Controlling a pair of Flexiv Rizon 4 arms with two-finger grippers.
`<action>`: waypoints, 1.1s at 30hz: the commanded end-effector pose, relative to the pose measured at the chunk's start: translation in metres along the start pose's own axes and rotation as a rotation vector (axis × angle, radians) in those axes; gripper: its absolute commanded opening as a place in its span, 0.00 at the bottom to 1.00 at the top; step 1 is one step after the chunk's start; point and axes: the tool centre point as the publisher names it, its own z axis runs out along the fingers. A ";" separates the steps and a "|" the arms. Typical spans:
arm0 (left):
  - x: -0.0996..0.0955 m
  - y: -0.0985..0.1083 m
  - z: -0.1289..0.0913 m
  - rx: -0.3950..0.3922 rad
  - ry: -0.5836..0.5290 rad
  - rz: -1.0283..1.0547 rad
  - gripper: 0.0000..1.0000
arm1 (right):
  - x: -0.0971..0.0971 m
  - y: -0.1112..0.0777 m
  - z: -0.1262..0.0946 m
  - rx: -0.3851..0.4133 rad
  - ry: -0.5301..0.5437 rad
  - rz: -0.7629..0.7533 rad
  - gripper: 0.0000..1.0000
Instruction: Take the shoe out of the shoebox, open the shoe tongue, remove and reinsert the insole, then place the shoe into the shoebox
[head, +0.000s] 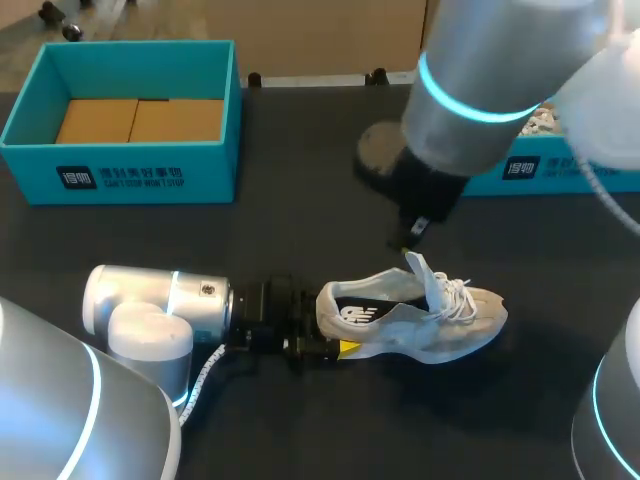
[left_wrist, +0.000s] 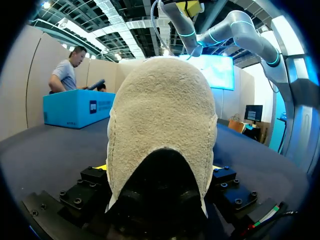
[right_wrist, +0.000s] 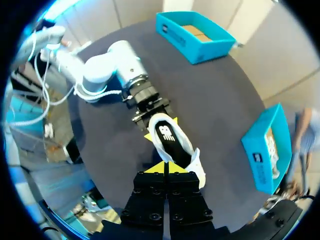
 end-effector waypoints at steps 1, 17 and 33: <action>0.000 0.005 0.000 -0.003 -0.001 0.000 0.00 | 0.004 0.014 0.005 0.006 -0.020 -0.144 0.00; 0.000 0.005 0.000 -0.003 -0.001 0.000 0.00 | 0.007 0.013 0.028 0.010 -0.006 -0.263 0.00; 0.000 0.005 0.000 -0.003 -0.001 0.000 0.00 | 0.013 0.020 0.049 -0.001 0.049 -0.367 0.00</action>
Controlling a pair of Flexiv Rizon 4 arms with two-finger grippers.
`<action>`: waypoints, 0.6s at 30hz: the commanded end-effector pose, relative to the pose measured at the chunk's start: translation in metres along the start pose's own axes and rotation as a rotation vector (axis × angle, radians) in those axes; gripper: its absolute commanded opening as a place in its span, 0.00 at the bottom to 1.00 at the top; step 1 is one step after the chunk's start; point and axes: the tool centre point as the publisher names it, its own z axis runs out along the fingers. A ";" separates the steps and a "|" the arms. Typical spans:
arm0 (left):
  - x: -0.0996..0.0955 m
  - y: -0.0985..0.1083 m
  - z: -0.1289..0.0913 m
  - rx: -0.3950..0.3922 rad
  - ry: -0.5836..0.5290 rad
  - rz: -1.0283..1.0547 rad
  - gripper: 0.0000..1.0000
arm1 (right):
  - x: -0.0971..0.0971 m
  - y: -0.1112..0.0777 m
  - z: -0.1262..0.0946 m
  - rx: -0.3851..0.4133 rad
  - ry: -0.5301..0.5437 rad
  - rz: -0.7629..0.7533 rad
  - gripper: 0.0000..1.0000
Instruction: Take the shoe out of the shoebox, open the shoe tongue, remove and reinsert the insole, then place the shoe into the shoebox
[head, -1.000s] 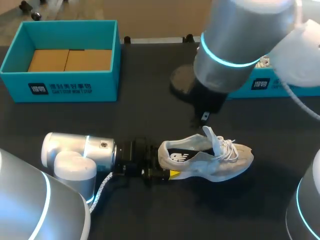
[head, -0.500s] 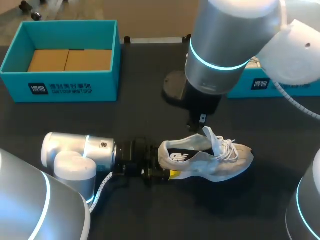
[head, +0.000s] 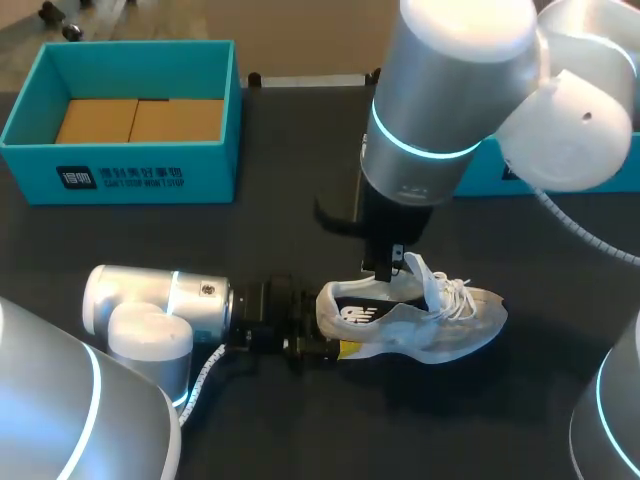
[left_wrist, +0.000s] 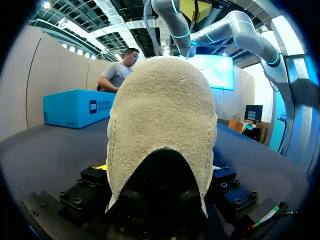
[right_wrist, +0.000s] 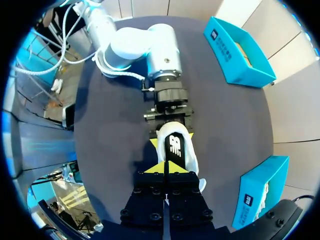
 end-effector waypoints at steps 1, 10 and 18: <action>0.000 0.005 0.000 -0.003 -0.001 0.000 0.00 | 0.000 0.001 0.001 0.001 0.000 0.000 0.00; 0.000 0.005 0.000 -0.003 -0.001 0.000 0.00 | -0.014 0.014 0.032 0.071 -0.024 -0.118 0.00; 0.000 0.005 0.000 -0.003 -0.001 0.000 0.00 | -0.014 0.012 0.037 0.078 -0.026 -0.098 0.00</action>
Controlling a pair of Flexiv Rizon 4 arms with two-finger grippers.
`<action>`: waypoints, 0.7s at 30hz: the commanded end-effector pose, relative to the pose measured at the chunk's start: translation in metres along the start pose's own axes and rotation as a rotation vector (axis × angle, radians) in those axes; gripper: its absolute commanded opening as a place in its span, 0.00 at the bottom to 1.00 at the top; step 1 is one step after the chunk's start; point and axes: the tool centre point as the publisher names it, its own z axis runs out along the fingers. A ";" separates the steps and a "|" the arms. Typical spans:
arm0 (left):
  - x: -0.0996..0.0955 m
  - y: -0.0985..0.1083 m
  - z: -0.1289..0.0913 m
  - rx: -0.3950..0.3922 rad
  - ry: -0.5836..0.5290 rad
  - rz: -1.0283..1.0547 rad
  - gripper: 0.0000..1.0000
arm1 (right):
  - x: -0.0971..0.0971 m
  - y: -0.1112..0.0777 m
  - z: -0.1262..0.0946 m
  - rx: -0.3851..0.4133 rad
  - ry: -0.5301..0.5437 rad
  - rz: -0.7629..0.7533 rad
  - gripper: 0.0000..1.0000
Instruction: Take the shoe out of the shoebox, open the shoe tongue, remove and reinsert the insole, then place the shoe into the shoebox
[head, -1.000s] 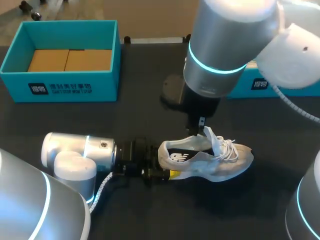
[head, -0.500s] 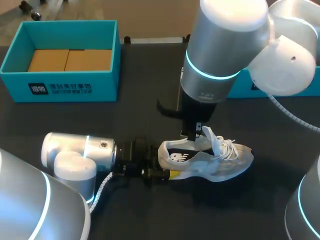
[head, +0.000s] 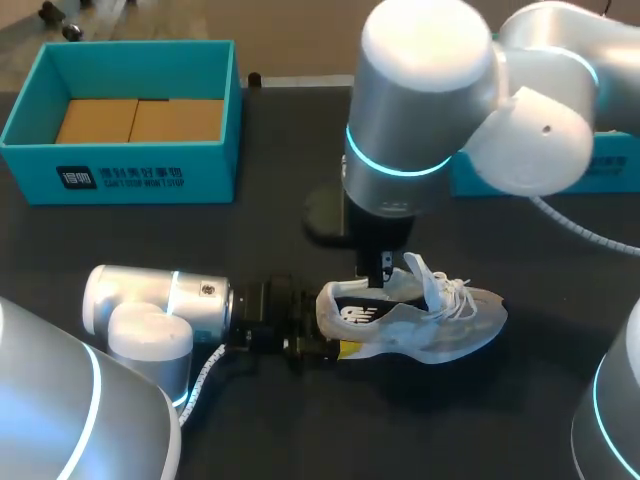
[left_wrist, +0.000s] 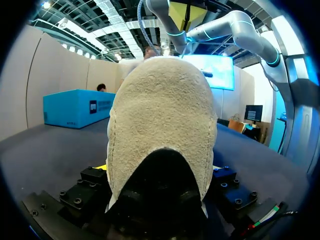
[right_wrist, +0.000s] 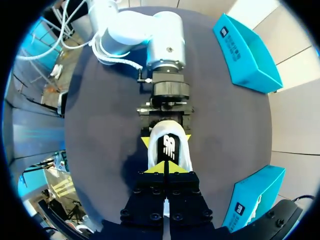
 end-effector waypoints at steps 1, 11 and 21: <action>0.000 0.005 0.000 -0.003 -0.001 0.000 0.00 | -0.001 0.008 0.003 0.019 0.003 0.000 0.00; 0.000 0.005 0.000 -0.003 -0.001 0.000 0.00 | -0.012 -0.001 0.041 0.008 0.027 -0.081 0.00; 0.000 0.005 0.000 -0.003 -0.001 0.000 0.00 | -0.014 -0.022 0.071 0.007 -0.021 -0.102 0.00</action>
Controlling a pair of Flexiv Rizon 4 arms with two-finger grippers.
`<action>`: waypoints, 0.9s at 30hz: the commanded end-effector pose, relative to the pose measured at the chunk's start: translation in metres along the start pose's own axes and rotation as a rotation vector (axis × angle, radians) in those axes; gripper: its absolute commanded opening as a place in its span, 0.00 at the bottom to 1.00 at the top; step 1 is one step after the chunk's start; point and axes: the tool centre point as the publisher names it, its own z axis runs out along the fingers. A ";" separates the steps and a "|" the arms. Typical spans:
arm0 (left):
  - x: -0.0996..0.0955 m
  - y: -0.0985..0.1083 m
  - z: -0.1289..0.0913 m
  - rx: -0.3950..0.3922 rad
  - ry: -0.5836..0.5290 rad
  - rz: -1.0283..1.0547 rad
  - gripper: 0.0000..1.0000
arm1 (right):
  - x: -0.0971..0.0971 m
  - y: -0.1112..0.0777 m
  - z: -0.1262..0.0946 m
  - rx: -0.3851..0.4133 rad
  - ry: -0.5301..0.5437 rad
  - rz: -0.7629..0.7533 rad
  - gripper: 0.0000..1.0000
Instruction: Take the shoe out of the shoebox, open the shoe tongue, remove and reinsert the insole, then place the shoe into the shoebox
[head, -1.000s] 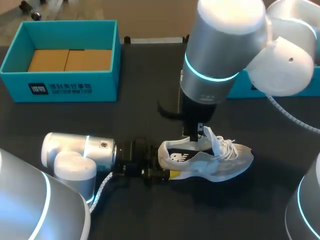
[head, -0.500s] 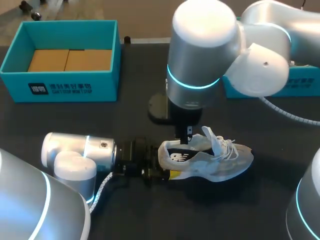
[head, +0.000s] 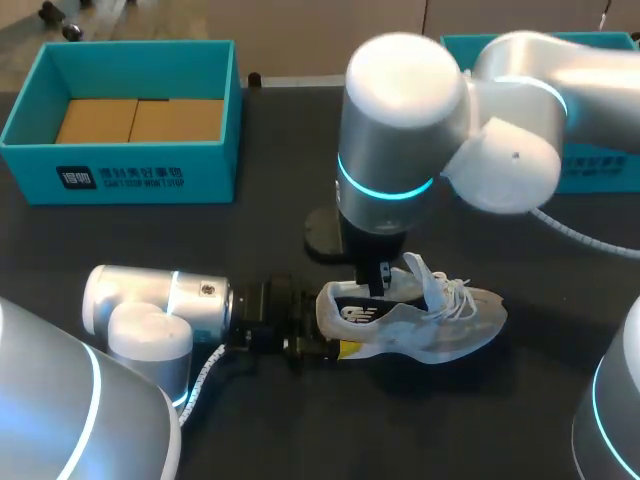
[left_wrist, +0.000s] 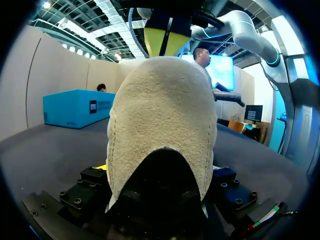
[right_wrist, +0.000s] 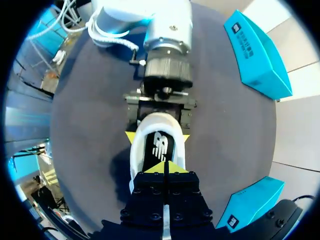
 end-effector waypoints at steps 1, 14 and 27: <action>0.000 0.005 0.000 -0.003 -0.001 0.000 0.00 | 0.005 -0.012 0.017 -0.003 0.011 0.034 0.00; 0.000 0.005 0.000 -0.003 -0.001 0.000 0.00 | 0.009 -0.026 0.029 -0.026 -0.016 0.048 0.00; 0.000 0.005 0.000 -0.003 -0.001 0.000 0.00 | 0.000 -0.015 0.058 0.053 -0.036 -0.041 0.00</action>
